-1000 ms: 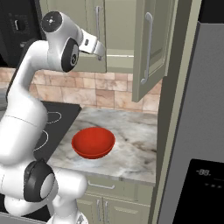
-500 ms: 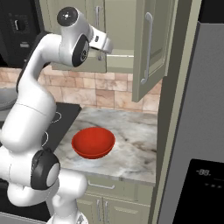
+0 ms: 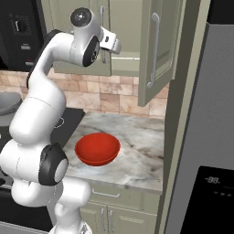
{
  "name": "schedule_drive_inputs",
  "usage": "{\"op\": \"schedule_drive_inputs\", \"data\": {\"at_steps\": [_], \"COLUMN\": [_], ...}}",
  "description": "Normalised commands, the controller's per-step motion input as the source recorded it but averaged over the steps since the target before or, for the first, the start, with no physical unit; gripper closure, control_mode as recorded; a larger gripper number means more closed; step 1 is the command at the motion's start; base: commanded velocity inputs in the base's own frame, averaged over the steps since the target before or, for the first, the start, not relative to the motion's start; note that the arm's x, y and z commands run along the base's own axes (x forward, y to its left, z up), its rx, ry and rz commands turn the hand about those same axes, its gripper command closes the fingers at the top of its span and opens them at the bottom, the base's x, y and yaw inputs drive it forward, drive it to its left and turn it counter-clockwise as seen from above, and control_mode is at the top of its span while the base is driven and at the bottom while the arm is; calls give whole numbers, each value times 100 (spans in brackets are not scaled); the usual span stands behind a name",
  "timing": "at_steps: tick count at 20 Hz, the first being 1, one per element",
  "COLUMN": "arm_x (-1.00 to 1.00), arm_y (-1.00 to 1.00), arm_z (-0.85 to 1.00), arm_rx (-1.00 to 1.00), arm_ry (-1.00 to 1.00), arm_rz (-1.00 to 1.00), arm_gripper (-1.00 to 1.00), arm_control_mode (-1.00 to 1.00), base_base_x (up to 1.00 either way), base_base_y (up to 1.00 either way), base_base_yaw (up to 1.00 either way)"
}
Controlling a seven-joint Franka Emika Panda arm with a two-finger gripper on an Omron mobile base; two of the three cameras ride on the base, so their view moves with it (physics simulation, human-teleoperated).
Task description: Open the cabinet and move the ladle to the pot. Then close the cabinet.
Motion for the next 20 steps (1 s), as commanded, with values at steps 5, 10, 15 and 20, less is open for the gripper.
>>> {"op": "schedule_drive_inputs", "data": {"at_steps": [5, 10, 15, 20], "arm_x": [33, 34, 8, 0], "arm_y": [0, 0, 0, 11], "arm_z": [-2, -6, -5, -3], "arm_rx": [3, 2, 0, 0], "arm_ry": [0, 0, 0, 0], "arm_rz": [7, 7, 3, -1], "arm_gripper": [-100, -100, 100, 100], "arm_control_mode": [-100, -100, -100, -100], "base_base_x": [0, 0, 0, 0], "base_base_y": [0, 0, 0, 0], "base_base_yaw": [0, 0, 0, 0]}}
